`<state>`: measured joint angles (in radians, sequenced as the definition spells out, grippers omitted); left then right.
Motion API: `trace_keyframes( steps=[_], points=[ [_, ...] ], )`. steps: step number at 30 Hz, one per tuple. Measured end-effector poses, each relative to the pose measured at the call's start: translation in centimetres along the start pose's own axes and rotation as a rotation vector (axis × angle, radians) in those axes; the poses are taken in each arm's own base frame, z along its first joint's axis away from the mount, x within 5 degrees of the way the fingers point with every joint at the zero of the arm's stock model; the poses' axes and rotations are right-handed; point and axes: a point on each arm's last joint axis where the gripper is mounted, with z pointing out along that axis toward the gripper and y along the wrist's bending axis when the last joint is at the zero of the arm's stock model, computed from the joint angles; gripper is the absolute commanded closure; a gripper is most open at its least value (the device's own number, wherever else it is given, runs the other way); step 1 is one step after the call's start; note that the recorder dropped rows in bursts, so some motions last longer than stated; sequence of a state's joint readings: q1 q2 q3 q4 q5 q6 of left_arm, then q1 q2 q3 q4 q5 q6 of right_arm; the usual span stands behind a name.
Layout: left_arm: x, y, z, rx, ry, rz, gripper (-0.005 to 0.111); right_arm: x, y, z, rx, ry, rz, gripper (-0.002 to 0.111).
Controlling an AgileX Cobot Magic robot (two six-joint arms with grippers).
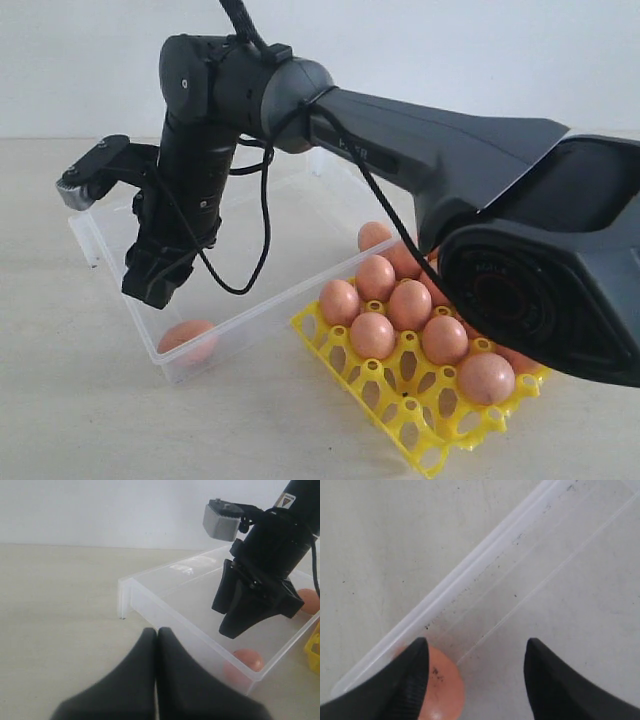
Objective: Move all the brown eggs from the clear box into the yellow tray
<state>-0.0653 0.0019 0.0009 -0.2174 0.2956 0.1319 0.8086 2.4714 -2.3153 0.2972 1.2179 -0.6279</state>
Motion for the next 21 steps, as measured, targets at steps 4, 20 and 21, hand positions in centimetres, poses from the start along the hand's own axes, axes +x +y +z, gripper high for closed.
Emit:
trace_keyframes(
  steps=[4,20,21],
  points=[
    [0.0,0.0,0.0,0.0,0.0,0.0,0.111,0.6,0.0,1.0,-0.013,0.029,0.008,0.053],
    [0.0,0.0,0.0,0.0,0.0,0.0,0.111,0.2,0.2,-0.6,0.005,0.01,0.0,0.053],
    [0.0,0.0,0.0,0.0,0.0,0.0,0.111,0.0,0.3,-1.2,0.01,0.0,-0.001,0.053]
  ],
)
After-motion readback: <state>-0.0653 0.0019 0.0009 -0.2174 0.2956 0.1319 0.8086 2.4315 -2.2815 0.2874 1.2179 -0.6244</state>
